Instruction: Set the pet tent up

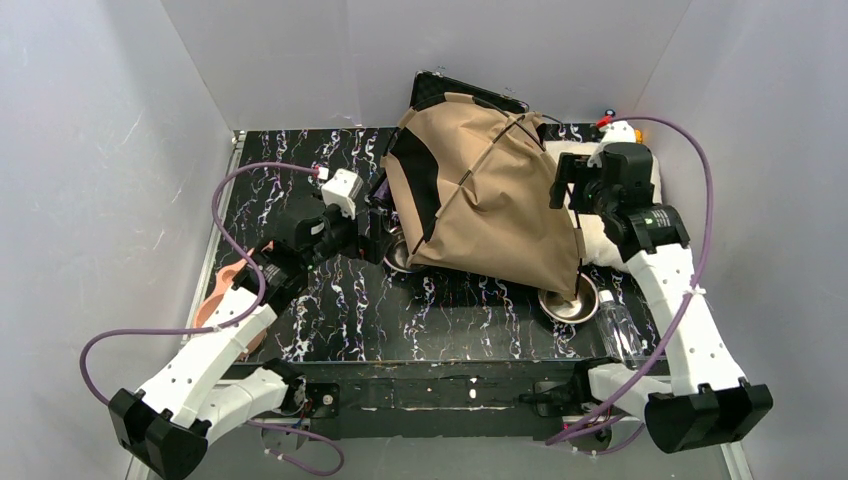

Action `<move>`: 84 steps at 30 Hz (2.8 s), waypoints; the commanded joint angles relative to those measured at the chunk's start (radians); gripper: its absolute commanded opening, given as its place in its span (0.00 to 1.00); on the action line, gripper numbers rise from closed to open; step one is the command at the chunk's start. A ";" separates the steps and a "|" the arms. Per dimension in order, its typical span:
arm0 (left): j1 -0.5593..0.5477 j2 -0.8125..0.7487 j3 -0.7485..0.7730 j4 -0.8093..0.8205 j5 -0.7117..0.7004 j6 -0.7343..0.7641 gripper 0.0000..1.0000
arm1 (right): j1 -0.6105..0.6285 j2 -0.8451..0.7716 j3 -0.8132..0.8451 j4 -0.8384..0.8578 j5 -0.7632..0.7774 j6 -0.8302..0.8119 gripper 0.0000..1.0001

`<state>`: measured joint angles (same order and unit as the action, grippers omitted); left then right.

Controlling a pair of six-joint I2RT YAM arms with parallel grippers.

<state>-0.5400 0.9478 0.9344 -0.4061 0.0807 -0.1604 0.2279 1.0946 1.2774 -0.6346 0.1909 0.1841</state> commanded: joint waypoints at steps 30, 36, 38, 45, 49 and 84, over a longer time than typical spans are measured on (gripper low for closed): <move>0.029 -0.078 0.435 -0.313 -0.019 -0.098 0.98 | 0.730 0.303 0.223 0.161 0.314 0.380 0.42; 0.029 -0.034 0.433 -0.321 -0.019 -0.130 0.98 | 0.823 0.454 0.495 -0.035 0.323 0.316 0.71; 0.029 -0.019 0.408 -0.301 -0.001 -0.155 0.98 | 0.823 0.413 0.504 -0.069 0.358 0.297 0.74; 0.029 0.108 0.349 -0.180 0.098 -0.259 0.98 | 0.814 0.139 0.318 -0.042 0.432 0.253 0.79; 0.028 0.184 0.338 -0.176 0.049 -0.288 0.98 | 0.810 0.037 0.231 -0.061 0.490 0.265 0.79; 0.077 0.061 0.207 -0.098 0.041 -0.087 0.00 | 0.614 0.112 -0.240 0.710 0.455 0.502 0.79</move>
<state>-0.4782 1.0538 1.1484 -0.5449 0.0837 -0.2462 0.8570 1.2018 1.0607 -0.0910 0.6289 0.6384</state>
